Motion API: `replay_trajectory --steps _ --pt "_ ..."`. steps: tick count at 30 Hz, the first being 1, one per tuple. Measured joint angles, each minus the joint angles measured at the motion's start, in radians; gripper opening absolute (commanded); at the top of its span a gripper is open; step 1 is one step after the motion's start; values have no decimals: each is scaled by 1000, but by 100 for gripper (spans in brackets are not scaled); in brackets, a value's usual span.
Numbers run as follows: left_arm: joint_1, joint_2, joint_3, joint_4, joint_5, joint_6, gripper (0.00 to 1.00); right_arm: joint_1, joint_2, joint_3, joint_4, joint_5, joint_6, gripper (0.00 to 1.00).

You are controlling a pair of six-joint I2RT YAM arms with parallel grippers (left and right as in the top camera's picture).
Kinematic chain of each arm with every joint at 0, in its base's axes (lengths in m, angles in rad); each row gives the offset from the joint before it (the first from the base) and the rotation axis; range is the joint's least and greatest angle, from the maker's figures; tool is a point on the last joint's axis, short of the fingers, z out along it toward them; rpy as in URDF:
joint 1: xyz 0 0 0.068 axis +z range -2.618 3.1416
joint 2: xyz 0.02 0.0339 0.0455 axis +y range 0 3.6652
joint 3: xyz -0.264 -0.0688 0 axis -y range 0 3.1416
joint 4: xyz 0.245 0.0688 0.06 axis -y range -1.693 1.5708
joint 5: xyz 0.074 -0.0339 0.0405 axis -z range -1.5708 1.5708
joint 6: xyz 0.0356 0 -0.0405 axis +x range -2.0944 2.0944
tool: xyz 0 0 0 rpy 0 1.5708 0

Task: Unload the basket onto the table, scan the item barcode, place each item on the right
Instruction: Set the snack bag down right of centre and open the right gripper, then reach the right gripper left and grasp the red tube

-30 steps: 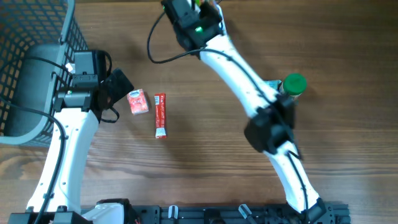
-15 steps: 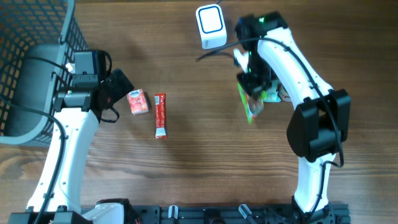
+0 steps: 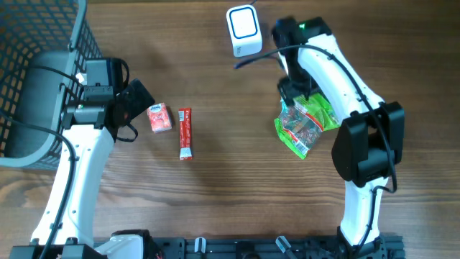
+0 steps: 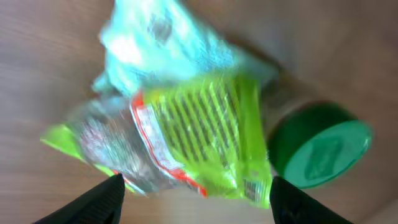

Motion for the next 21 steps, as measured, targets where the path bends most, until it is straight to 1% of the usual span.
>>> replay_trajectory --steps 1,2,4,5,6,7,8,9,10,11,12,14,15,17,18,21 --pt "0 0 0 0 0 0 100 3 0 23 52 -73 7 66" --pt "0 0 0 0 0 0 100 17 0 37 100 -191 13 64" --pt "0 0 0 -1 0 0 100 42 0 36 157 -300 30 63" --pt "0 0 0 0 0 0 100 79 0 36 214 -362 64 62" --pt "0 0 0 0 0 0 100 118 0 36 245 -395 97 99" --pt "0 0 0 0 0 0 100 148 0 34 271 -410 127 100" --pt "0 0 0 0 0 0 100 203 0 33 315 -434 193 99" --pt "0 0 0 0 0 0 100 243 0 25 347 -446 256 66" --pt "0 0 0 0 0 0 100 303 0 1 382 -465 332 49" --pt "0 0 0 0 0 0 100 329 0 -22 400 -470 367 43" --pt "0 0 0 0 0 0 100 363 0 -60 434 -474 424 32" --pt "0 0 0 0 0 0 100 406 -1 -124 511 -476 504 28" --pt "0 0 0 0 0 0 100 429 -1 -164 564 -469 573 28" --pt "0 0 0 0 0 0 100 492 -2 -273 689 -397 657 29" --pt "0 0 0 0 0 0 100 518 -2 -310 751 -357 692 33" --pt "2 0 0 -1 -1 0 100 595 -2 -396 888 -280 761 34"
